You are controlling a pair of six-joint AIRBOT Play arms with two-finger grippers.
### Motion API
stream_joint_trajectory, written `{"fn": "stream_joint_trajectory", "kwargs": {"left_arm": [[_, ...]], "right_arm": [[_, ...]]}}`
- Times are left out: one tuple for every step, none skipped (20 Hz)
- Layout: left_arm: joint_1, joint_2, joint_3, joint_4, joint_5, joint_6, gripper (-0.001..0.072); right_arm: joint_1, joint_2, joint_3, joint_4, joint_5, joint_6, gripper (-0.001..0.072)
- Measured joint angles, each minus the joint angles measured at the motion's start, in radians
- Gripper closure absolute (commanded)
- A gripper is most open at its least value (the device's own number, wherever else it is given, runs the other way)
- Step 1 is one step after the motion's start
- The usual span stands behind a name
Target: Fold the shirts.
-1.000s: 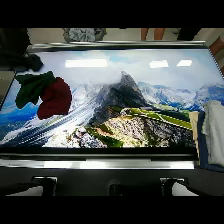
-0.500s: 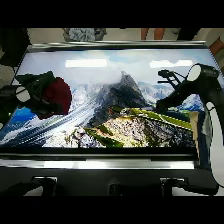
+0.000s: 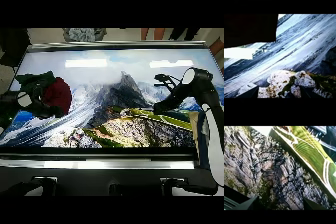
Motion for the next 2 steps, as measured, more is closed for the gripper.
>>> {"fn": "stream_joint_trajectory", "kwargs": {"left_arm": [[0.0, 0.0, -0.001, 0.0, 0.0, 0.0, 0.0102], [0.0, 0.001, -0.001, 0.0, 0.001, 0.0, 0.0102]], "right_arm": [[0.0, 0.0, 0.0, 0.0, 0.0, 0.0, 0.0083], [0.0, 0.0, 0.0, 0.0, 0.0, 0.0, 0.0083]]}}
